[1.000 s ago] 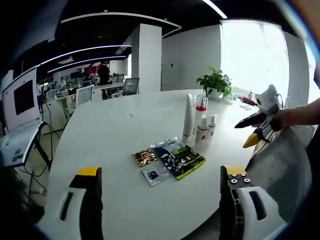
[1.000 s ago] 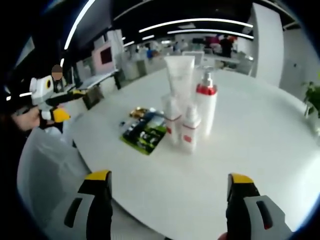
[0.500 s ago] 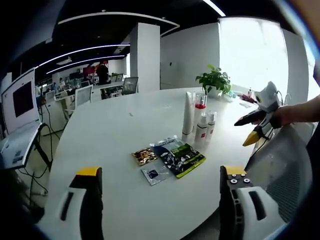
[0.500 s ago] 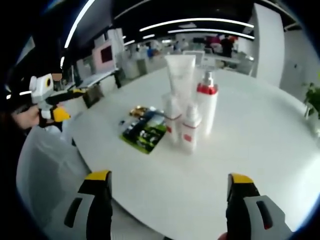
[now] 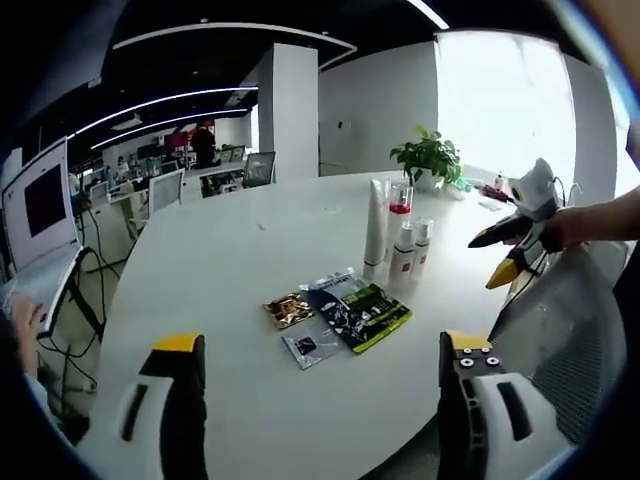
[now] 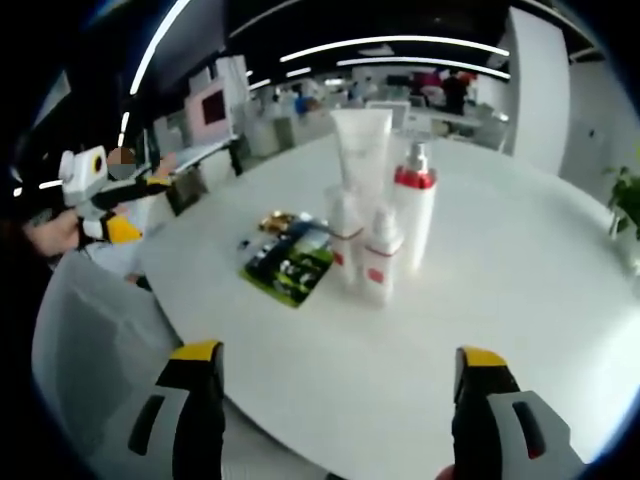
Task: Arrange the skincare products in the storage area until every visible bottle or jar stands upright without overlapping.
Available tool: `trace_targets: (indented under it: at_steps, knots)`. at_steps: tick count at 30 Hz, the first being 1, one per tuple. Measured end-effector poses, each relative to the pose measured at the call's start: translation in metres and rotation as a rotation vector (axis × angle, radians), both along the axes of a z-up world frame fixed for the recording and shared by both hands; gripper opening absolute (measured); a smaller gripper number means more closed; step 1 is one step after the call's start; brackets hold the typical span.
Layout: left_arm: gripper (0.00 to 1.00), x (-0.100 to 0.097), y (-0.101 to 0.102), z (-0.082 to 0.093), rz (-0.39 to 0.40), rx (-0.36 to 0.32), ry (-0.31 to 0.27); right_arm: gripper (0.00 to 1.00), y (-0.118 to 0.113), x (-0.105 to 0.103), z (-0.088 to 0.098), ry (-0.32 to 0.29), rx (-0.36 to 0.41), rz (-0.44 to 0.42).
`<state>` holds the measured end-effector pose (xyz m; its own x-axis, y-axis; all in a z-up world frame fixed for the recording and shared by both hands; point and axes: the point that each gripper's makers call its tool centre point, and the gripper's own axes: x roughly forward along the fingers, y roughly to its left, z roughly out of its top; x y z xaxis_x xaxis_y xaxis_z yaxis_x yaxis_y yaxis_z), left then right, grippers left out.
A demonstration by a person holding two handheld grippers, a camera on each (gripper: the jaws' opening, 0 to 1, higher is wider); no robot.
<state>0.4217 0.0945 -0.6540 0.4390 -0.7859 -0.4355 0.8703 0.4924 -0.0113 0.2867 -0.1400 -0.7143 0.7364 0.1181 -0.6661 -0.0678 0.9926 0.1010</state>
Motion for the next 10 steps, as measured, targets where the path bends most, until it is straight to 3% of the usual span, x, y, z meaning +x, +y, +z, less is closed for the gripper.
trace_targets:
  at_steps: [10]
  knots:
    - [0.92, -0.0009, 0.0004, 0.0004, 0.002, 0.008, -0.003, 0.99, 0.0006, -0.0002, -0.0006, 0.005, 0.001, 0.003]
